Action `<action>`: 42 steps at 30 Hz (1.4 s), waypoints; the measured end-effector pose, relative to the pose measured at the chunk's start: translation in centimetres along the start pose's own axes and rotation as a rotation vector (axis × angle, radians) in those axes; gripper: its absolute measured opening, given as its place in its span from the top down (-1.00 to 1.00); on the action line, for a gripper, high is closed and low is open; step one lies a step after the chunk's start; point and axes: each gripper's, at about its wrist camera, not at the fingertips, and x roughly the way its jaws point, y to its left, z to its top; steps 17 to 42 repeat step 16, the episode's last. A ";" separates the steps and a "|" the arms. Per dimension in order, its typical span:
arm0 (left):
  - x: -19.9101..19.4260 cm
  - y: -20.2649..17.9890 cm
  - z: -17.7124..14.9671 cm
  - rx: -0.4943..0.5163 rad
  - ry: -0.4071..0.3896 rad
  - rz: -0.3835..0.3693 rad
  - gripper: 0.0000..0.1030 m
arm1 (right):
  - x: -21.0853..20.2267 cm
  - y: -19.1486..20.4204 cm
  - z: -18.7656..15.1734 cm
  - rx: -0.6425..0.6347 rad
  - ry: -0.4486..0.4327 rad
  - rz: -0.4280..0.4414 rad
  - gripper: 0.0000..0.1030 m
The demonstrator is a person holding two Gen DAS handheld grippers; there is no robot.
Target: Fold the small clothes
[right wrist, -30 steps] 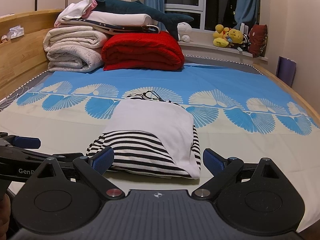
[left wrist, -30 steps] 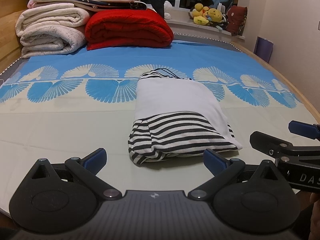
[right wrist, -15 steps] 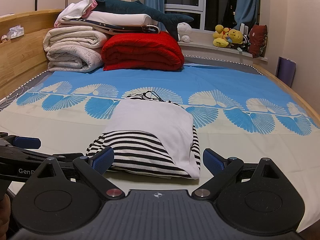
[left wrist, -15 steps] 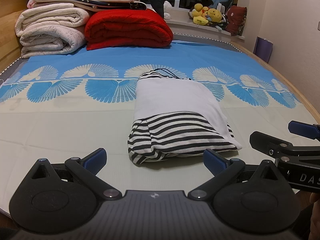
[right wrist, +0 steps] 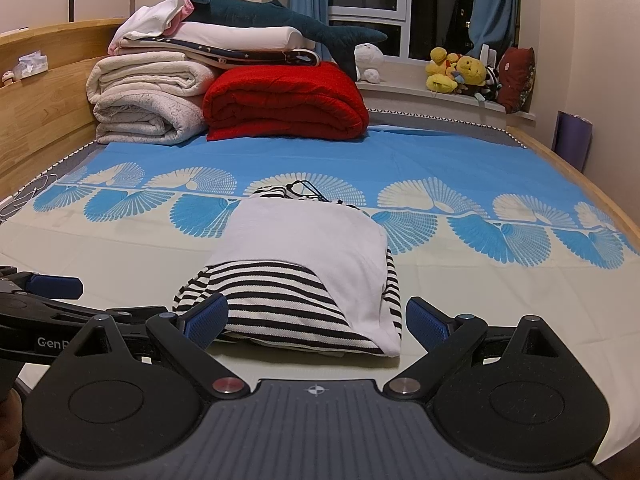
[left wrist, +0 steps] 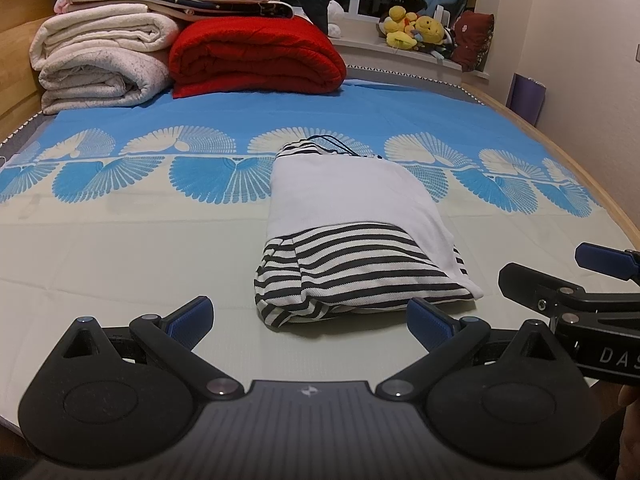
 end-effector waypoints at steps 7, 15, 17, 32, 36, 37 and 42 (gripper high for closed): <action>0.1 0.0 0.0 -0.002 0.002 0.000 -0.99 | 0.0 0.0 0.0 0.003 0.004 0.003 -0.85; 0.2 -0.1 -0.1 -0.003 -0.002 0.004 -0.99 | 0.2 0.3 -0.3 0.002 0.005 0.003 -0.85; 0.3 0.1 -0.1 -0.003 -0.001 0.002 -0.99 | 0.1 0.3 -0.3 0.002 0.004 0.002 -0.85; 0.3 0.1 -0.1 -0.003 -0.001 0.002 -0.99 | 0.1 0.3 -0.3 0.002 0.004 0.002 -0.85; 0.3 0.1 -0.1 -0.003 -0.001 0.002 -0.99 | 0.1 0.3 -0.3 0.002 0.004 0.002 -0.85; 0.3 0.1 -0.1 -0.003 -0.001 0.002 -0.99 | 0.1 0.3 -0.3 0.002 0.004 0.002 -0.85; 0.3 0.1 -0.1 -0.003 -0.001 0.002 -0.99 | 0.1 0.3 -0.3 0.002 0.004 0.002 -0.85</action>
